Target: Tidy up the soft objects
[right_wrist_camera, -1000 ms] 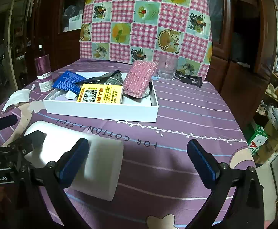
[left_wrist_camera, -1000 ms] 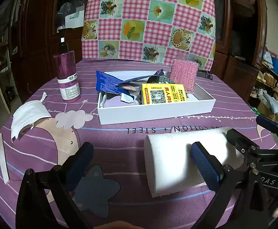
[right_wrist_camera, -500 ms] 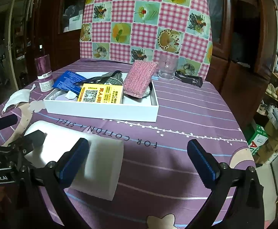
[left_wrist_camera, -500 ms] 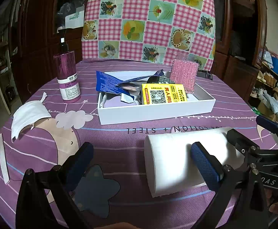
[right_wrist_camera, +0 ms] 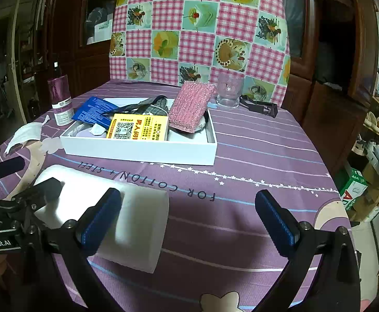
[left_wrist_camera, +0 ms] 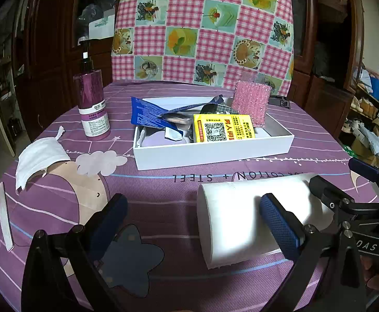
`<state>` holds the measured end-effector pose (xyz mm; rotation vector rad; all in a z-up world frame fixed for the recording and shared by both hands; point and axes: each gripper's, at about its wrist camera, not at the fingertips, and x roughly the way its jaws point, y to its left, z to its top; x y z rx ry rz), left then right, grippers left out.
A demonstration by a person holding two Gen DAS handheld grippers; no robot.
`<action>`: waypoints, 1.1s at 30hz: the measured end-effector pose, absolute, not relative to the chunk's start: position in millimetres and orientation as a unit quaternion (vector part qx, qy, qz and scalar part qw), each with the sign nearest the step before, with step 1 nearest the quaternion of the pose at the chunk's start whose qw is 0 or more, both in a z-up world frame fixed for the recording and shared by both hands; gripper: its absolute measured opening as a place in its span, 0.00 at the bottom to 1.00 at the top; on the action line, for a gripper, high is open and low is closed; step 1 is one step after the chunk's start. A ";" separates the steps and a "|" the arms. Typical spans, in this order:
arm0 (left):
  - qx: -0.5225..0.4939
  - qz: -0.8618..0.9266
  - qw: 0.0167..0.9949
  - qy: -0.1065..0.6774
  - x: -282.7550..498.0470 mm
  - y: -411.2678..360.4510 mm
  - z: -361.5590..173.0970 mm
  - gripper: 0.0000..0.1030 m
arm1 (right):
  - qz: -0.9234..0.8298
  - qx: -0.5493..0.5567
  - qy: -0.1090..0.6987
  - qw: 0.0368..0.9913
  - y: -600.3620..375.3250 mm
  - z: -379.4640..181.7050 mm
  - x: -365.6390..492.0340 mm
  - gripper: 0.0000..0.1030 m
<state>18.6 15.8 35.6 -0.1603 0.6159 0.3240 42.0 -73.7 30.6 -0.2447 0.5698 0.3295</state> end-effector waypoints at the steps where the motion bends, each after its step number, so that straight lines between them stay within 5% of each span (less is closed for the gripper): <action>1: -0.079 0.158 0.937 0.302 18.5 16.0 35.7 1.00 | 0.161 -0.120 0.279 0.939 -74.2 30.5 42.4 0.99; 33: -0.076 0.160 0.937 0.301 18.2 15.9 36.2 1.00 | 0.164 -0.115 0.282 0.938 -73.0 29.5 41.0 0.99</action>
